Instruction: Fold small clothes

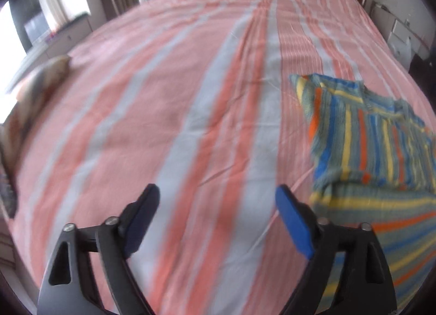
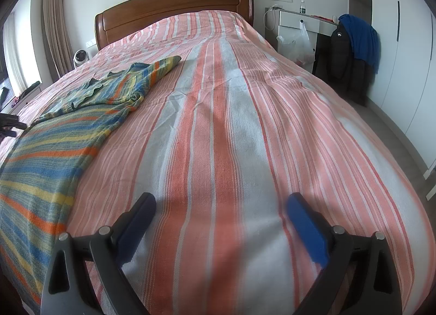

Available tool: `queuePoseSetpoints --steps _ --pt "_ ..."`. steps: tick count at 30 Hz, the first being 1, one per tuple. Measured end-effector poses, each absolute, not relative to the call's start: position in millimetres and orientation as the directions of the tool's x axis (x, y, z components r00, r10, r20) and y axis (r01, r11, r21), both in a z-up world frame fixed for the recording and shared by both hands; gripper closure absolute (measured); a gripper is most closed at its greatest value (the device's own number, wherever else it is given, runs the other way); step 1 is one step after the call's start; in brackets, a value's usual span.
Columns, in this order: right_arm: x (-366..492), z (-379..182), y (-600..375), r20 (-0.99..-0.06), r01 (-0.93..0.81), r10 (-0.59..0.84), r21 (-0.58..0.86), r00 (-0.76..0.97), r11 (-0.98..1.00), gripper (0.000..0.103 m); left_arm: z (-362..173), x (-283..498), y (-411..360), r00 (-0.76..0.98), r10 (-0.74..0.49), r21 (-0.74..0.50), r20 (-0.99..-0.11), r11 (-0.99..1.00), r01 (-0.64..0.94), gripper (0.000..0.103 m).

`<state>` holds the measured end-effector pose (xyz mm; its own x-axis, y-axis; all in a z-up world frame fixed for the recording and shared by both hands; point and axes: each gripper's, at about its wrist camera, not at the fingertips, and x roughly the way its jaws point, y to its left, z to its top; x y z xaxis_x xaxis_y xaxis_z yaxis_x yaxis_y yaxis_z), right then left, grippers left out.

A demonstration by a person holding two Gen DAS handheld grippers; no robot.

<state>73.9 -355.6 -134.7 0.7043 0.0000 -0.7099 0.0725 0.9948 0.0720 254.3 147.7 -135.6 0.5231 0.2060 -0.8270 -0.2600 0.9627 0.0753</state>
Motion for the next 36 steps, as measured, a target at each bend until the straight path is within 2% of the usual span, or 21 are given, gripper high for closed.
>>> queuePoseSetpoints --steps 3,6,10,13,15,36 --pt "73.9 -134.8 -355.6 -0.710 0.073 -0.001 0.071 0.705 0.995 0.007 -133.1 227.3 150.7 0.544 0.286 0.180 -0.789 0.954 -0.239 0.006" --pt "73.6 -134.5 -355.1 -0.708 0.074 -0.005 0.067 0.706 0.995 0.007 -148.9 204.8 156.3 0.537 0.347 0.269 -0.769 0.937 -0.221 0.005" --pt "74.2 -134.9 -354.0 -0.706 0.078 -0.021 0.050 0.708 0.996 0.006 -168.0 185.1 174.0 0.587 0.298 0.165 -0.753 0.948 -0.271 0.000" --pt "73.6 -134.4 -354.2 -0.702 0.079 -0.024 0.047 0.712 0.996 0.006 -173.6 185.4 190.6 0.596 0.218 0.040 -0.773 0.954 -0.296 0.000" --pt "73.1 -134.5 -354.1 -0.701 0.079 -0.024 0.047 0.712 0.996 0.006 -174.7 186.6 195.7 0.597 0.185 0.004 -0.780 0.957 -0.291 0.000" --pt "72.4 -134.8 -353.2 -0.700 0.082 -0.027 0.045 0.714 0.996 0.006 -179.6 189.5 189.6 0.614 0.208 0.025 -0.761 0.956 -0.293 0.000"
